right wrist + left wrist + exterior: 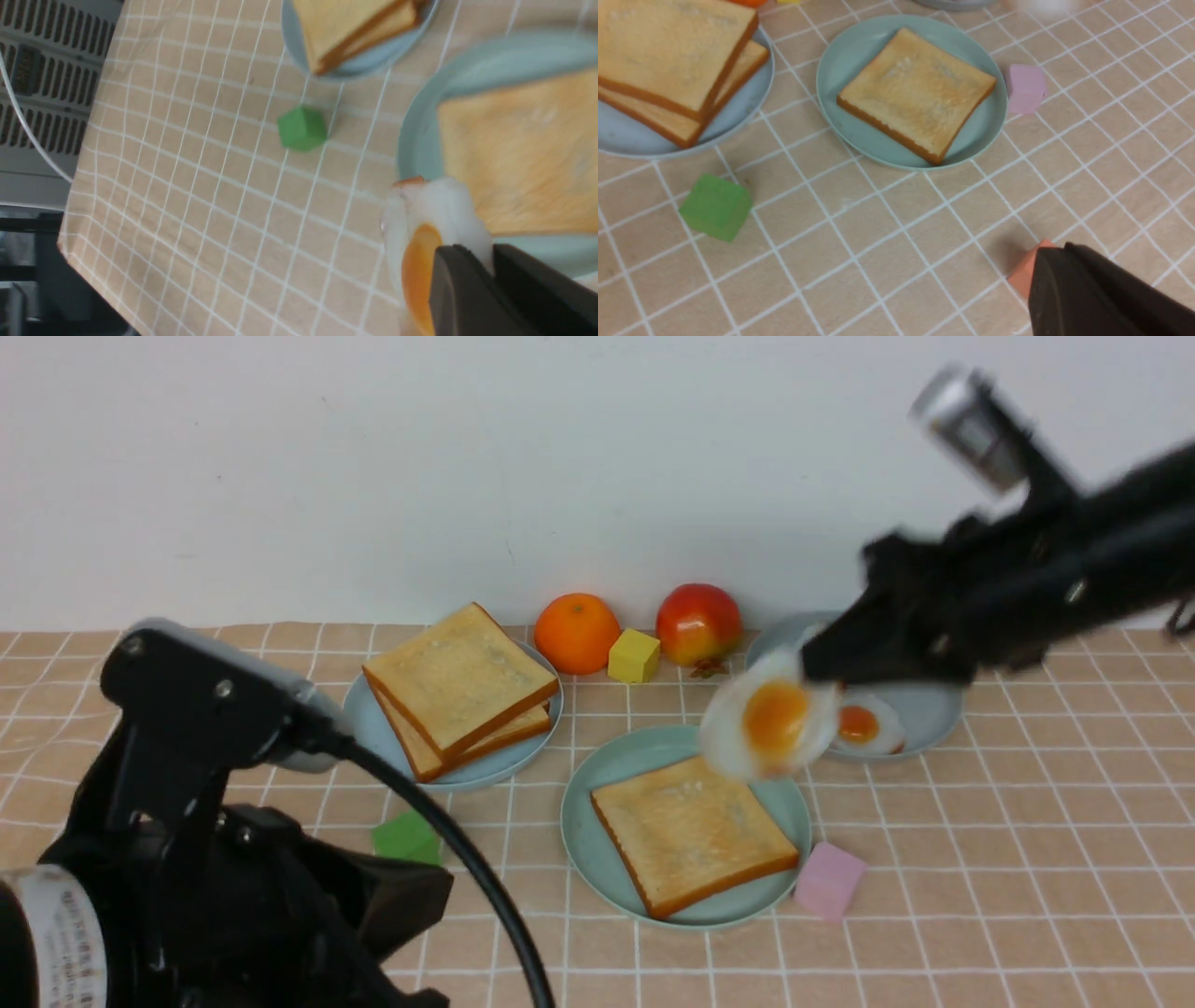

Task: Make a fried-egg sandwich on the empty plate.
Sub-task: Use the right arm to place the fried egg on the slice of bread in the middle

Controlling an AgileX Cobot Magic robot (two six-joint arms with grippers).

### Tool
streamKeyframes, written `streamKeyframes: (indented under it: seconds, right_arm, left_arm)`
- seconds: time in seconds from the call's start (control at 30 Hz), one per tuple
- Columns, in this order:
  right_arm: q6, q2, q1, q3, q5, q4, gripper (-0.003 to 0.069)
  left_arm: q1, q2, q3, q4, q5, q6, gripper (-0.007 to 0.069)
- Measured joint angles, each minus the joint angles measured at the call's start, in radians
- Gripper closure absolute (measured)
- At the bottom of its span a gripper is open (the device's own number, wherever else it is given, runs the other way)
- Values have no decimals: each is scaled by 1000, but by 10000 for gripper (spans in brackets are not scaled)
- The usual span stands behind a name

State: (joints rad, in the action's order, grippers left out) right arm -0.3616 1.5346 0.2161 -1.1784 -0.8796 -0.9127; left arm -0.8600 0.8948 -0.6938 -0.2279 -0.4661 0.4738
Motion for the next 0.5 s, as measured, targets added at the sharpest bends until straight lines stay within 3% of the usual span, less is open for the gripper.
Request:
streamKeyframes:
  seconds: [0.17, 0.5]
  right_arm:
    - [-53, 83, 85, 111, 174, -118, 582]
    - [-273, 312, 40, 64, 262, -427, 582]
  left_arm:
    - [0, -59, 0, 4, 4, 0, 638]
    - [0, -142, 0, -13, 28, 0, 638]
